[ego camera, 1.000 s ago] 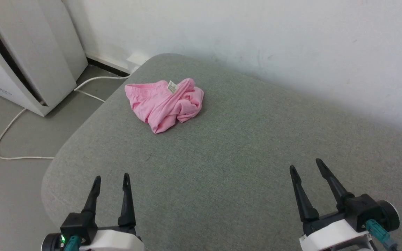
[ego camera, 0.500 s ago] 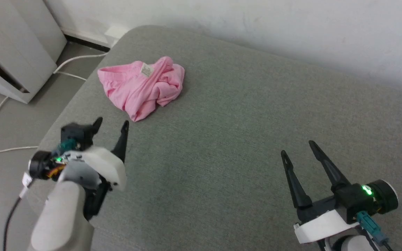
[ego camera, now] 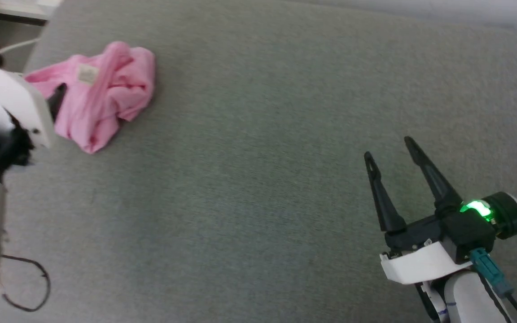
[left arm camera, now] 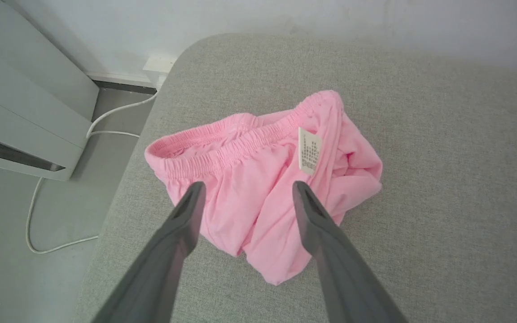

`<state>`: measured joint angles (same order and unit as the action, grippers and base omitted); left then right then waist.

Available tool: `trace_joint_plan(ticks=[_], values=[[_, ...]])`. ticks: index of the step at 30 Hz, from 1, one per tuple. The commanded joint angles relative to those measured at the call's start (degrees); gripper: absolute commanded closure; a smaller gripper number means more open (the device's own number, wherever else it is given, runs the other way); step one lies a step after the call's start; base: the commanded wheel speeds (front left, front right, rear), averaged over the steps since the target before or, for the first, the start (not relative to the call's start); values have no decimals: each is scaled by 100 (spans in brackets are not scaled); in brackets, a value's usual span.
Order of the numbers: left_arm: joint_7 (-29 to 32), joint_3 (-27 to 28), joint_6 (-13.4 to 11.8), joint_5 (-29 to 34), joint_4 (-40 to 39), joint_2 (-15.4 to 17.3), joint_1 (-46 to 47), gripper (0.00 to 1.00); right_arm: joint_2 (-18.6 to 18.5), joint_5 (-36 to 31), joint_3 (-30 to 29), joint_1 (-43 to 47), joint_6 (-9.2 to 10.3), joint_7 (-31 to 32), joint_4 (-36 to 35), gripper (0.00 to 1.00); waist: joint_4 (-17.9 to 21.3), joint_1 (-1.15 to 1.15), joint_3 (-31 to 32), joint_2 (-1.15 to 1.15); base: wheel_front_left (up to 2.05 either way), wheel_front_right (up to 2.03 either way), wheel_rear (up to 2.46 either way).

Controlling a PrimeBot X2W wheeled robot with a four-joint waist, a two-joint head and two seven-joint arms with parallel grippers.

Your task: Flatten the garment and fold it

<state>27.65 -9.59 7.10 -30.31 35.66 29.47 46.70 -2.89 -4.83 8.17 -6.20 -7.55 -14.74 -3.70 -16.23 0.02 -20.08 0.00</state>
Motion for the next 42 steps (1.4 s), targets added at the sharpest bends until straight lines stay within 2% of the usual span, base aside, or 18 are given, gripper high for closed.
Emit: trace_joint_plan(ticks=[1,6,11,16,17,18,20,25,30,34,42], values=[[214,-92,37,-172,84,157,150,0,2,-24,-10,-109,6,-26,-69,0,669,-2,-683,0,0,0,0],[1151,-415,37,-786,371,695,415,0,2,2,2,-193,6,-26,-153,0,894,-2,-878,0,0,0,0],[1800,-536,38,-1427,631,927,503,0,2,31,0,-242,6,-26,-191,0,1007,-2,-966,0,0,0,0],[1951,-571,38,-1886,834,993,398,0,2,45,-7,-255,6,-26,-199,0,1047,-2,-995,0,0,0,0],[2041,-610,38,-1966,869,991,365,62,2,44,-10,-258,6,-26,-196,0,1046,-2,-993,0,0,0,0],[2126,-632,38,-2061,893,983,334,100,2,42,-19,-260,6,-26,-191,0,1041,-2,-986,0,0,0,0],[2184,-661,38,-2206,900,972,304,100,2,38,-47,-257,6,-26,-172,0,1018,-2,-937,0,0,0,0],[1769,-666,38,-2219,923,1024,335,100,2,22,-68,-233,6,-26,-103,0,958,-2,-736,0,0,0,0],[783,-633,38,-2038,879,1201,441,100,2,114,-31,-222,6,-26,-45,0,970,-2,-380,0,0,0,0],[-244,-537,38,-1910,773,1318,558,100,2,194,-34,-152,6,-26,44,0,1009,-2,-27,0,0,0,0],[-1872,-938,38,-1489,172,1401,692,100,2,322,-292,18,6,-26,179,0,1120,-2,791,0,0,0,0]])
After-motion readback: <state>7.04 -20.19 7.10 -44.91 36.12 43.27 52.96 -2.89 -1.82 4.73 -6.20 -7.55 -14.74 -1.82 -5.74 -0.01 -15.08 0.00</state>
